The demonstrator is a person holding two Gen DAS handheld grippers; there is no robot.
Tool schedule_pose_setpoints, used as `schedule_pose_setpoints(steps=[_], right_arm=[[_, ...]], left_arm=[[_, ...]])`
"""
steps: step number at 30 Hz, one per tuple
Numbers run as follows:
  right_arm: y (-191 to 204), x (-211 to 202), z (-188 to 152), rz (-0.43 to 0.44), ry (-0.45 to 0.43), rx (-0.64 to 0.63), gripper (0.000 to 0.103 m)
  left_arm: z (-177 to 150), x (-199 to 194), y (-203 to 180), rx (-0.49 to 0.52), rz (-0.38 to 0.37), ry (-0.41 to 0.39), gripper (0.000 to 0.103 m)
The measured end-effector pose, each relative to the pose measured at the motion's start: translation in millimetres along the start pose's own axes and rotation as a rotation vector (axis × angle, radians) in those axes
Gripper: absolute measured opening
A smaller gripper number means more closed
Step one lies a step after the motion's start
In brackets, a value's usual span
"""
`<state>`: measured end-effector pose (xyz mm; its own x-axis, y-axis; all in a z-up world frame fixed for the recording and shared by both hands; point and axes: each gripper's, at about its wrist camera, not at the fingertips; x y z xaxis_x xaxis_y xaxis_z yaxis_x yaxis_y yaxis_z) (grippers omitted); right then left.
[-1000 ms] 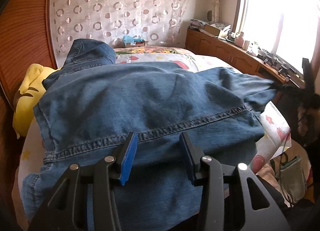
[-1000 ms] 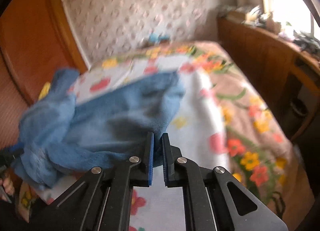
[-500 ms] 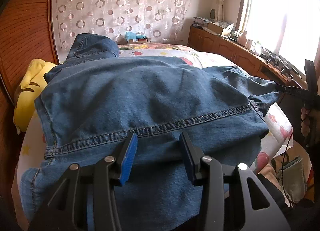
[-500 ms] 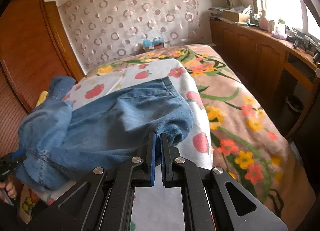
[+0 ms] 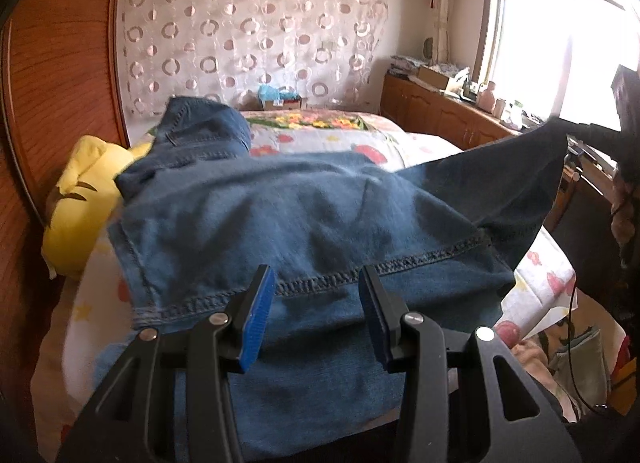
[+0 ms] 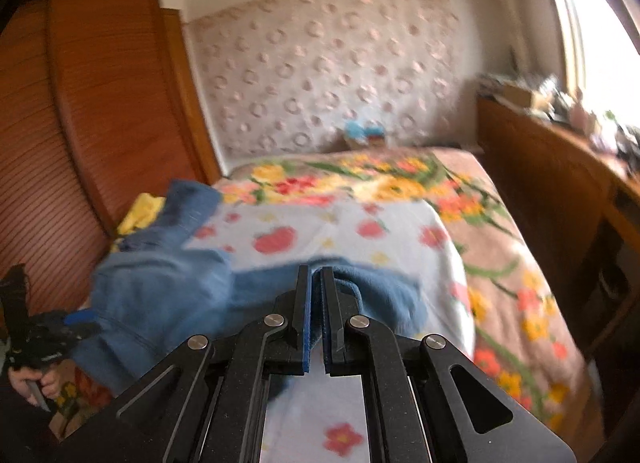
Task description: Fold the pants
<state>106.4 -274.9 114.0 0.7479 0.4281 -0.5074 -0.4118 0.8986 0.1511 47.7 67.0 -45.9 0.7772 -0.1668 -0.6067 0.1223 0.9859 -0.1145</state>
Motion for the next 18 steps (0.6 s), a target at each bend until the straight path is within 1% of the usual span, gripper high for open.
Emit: schedule_pose_setpoints(steps=[4,8,11,13,14,16,17,18], right_arm=[[54,2,30,0.091,-0.038,-0.088,0.001],[117,14,46,0.205,-0.044,-0.179,0.001],[170,34,46,0.324,-0.004,-0.232,0.001],[198,49,40,0.367,0.045,-0.27,0.001],[207,55,36,0.361,0.056,-0.284,0.001],[218,65,29,0.331,0.069,-0.325,0.01],[219,69,27,0.323,0.075,-0.324,0.023],[215,73,25,0.321,0.084,-0.309,0.032]], left_arm=[[3,-14,6,-0.002,0.016,-0.022,0.042],[2,-26,15,-0.004,0.033,-0.035,0.042],[0,-32,21,-0.006,0.039,-0.042,0.042],[-2,-35,26,-0.011,0.043,-0.043,0.042],[-2,-36,27,-0.014,0.044,-0.043,0.042],[-3,-35,29,-0.02,0.046,-0.042,0.042],[-4,-36,31,-0.023,0.046,-0.042,0.042],[-5,-35,32,-0.024,0.046,-0.041,0.042]])
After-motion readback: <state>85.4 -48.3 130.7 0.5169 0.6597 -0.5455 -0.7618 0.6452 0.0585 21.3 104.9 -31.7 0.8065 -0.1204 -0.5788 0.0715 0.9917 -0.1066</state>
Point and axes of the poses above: each gripper's, at about its wrist camera, not at the fingertips, and x roughly the way its jaws point, y to its left, z to its top
